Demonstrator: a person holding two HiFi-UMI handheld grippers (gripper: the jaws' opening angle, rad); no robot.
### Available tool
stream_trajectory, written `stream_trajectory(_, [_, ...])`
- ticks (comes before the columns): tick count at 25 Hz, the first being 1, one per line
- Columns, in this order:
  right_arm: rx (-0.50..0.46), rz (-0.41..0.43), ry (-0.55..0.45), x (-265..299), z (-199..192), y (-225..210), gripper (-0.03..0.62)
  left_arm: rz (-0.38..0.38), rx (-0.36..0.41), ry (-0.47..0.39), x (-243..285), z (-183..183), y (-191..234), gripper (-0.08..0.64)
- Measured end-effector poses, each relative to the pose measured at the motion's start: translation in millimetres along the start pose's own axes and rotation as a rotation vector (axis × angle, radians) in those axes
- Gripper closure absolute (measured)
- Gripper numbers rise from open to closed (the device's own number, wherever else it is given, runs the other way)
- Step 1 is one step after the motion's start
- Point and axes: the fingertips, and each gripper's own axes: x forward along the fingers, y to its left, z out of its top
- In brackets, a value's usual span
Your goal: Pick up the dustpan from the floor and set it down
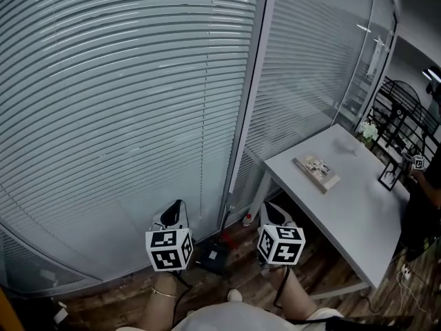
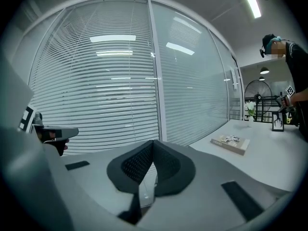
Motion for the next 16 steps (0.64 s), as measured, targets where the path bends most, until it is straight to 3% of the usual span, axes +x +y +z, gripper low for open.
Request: stream_trajectory(16, [0.008,0.007,0.012,4.1,10.9,-2.6,0.56,0.006,-0.005,0.026,8.7,5.4,-3.7,0.543])
